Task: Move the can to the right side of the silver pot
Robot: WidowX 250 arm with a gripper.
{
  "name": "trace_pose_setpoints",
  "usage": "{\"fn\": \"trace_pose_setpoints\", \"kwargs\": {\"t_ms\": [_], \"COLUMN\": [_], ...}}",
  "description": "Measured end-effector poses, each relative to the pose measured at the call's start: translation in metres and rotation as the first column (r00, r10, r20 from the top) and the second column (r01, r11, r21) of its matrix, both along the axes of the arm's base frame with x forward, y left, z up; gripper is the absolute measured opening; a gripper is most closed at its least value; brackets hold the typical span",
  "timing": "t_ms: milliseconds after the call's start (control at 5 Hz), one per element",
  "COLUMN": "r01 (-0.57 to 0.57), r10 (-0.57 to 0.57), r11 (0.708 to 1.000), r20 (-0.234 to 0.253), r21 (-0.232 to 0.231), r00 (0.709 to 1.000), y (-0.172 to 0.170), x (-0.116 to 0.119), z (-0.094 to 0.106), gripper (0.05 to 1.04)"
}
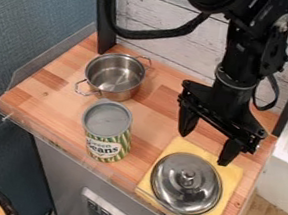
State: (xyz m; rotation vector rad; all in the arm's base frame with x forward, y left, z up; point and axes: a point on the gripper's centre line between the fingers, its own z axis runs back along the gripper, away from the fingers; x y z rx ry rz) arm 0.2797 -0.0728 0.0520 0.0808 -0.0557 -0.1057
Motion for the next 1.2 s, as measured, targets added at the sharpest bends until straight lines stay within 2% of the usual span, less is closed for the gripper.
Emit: {"fn": "trace_pose_setpoints", "kwargs": {"t_ms": [200,400,600,800,1000,1200], "r01": [0.002,0.009,0.024,0.024,0.000,-0.043], "r10": [-0.002,-0.011,-0.023,-0.024,-0.001,0.043], "r11": [1.000,0.999,0.997,0.997,0.999,0.999], "r20": [-0.036,-0.033,0.013,0.000,-0.039,-0.076], "r21": [0.005,-0.040,-0.078,-0.080,-0.033,0.002], "r00": [0.999,0.999,1.000,1.000,0.999,0.996], "y": [0.001,0.008,0.017,0.035,0.072,0.105], "x": [-0.006,-0.030,-0.053,-0.072,-0.088,-0.093], "z": [-0.009,0.002,0.022,0.026,0.010,-0.007], "gripper": [1.000,1.000,1.000,1.001,1.000,1.000]}}
